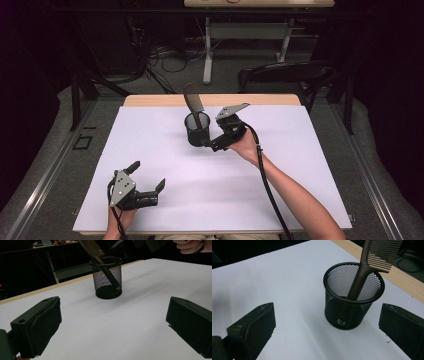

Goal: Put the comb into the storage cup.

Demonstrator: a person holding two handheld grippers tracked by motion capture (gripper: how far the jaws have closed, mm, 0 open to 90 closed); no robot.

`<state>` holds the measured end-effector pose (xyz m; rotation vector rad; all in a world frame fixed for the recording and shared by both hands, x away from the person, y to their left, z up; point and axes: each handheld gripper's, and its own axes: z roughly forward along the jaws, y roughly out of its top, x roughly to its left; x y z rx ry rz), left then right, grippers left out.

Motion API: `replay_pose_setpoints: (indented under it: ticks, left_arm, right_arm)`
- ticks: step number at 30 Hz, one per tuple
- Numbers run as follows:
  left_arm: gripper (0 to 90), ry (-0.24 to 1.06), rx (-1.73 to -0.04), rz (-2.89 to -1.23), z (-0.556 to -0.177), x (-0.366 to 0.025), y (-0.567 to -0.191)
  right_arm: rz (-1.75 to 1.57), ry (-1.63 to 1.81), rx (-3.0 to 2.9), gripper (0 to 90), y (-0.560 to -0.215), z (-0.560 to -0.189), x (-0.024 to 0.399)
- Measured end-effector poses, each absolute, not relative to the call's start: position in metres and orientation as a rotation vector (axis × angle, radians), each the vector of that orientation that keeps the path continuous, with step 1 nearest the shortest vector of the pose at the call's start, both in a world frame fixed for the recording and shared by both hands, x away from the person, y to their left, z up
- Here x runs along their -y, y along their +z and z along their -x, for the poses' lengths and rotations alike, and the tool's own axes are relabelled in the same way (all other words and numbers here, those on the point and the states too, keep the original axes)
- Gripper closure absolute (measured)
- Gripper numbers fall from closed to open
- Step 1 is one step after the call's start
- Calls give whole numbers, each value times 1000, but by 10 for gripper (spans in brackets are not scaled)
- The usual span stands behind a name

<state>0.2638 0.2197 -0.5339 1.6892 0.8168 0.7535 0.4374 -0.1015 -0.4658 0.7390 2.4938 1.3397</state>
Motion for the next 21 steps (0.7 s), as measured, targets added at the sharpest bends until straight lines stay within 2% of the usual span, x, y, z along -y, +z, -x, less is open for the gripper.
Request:
replay_pose_setpoints:
  ticks: [21]
  left_arm:
    - [1, 749, -823, -1697, -264, -220, -535]
  right_arm:
    - [-734, 1285, -2575, 0, -472, -404, 141]
